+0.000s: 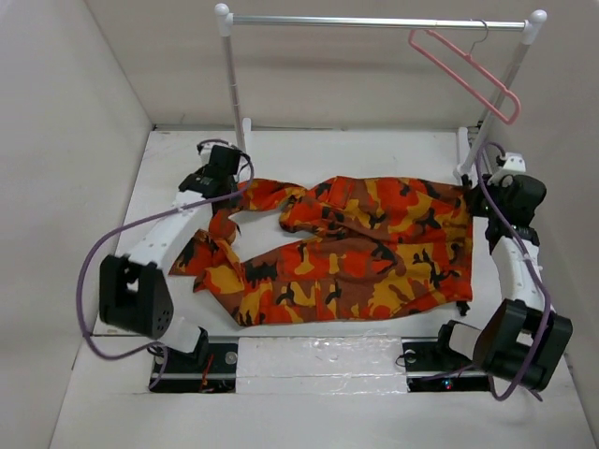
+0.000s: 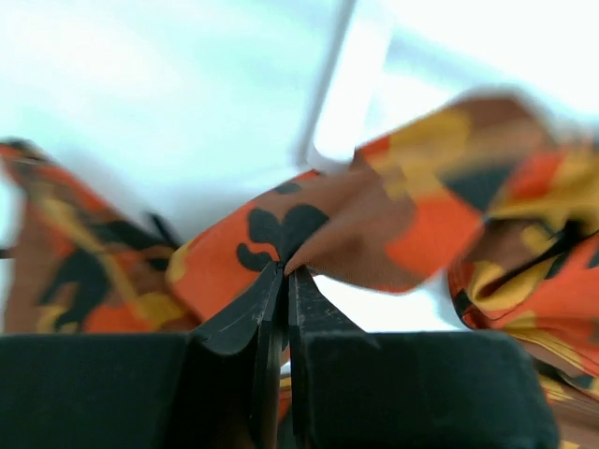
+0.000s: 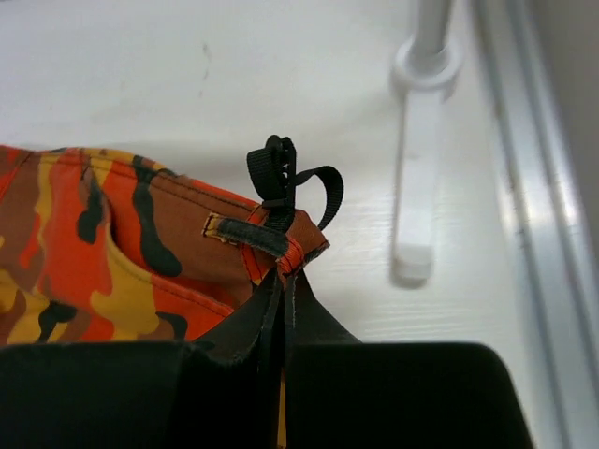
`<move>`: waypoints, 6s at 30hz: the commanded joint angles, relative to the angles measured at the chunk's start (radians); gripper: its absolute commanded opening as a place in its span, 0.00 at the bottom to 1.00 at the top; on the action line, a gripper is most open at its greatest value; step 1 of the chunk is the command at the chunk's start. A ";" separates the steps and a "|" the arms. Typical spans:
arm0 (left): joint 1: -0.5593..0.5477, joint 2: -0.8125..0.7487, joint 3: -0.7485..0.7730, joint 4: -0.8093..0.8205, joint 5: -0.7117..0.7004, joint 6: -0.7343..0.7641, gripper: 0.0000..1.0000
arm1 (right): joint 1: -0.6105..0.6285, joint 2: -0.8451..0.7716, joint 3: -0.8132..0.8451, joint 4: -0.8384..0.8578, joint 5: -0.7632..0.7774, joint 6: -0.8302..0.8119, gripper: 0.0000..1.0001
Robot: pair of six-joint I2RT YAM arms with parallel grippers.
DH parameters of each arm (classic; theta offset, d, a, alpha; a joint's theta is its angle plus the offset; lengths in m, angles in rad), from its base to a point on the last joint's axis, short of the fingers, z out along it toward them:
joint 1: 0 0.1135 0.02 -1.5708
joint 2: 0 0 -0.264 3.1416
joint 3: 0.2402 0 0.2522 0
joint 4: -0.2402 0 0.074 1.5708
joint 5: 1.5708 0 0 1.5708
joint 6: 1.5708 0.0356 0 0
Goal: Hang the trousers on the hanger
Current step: Fold the trousers
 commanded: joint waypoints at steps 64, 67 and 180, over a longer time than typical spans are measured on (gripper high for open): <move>0.213 0.045 -0.161 0.143 0.352 -0.176 0.47 | 0.778 -0.312 -0.019 -0.401 0.053 -0.258 0.46; 0.213 0.045 -0.192 0.154 0.341 -0.185 0.36 | 0.778 -0.349 -0.017 -0.419 0.077 -0.252 0.46; 0.176 -0.503 -0.177 -0.058 -0.387 -0.063 0.00 | -0.135 0.301 0.573 -0.727 0.482 -0.298 0.00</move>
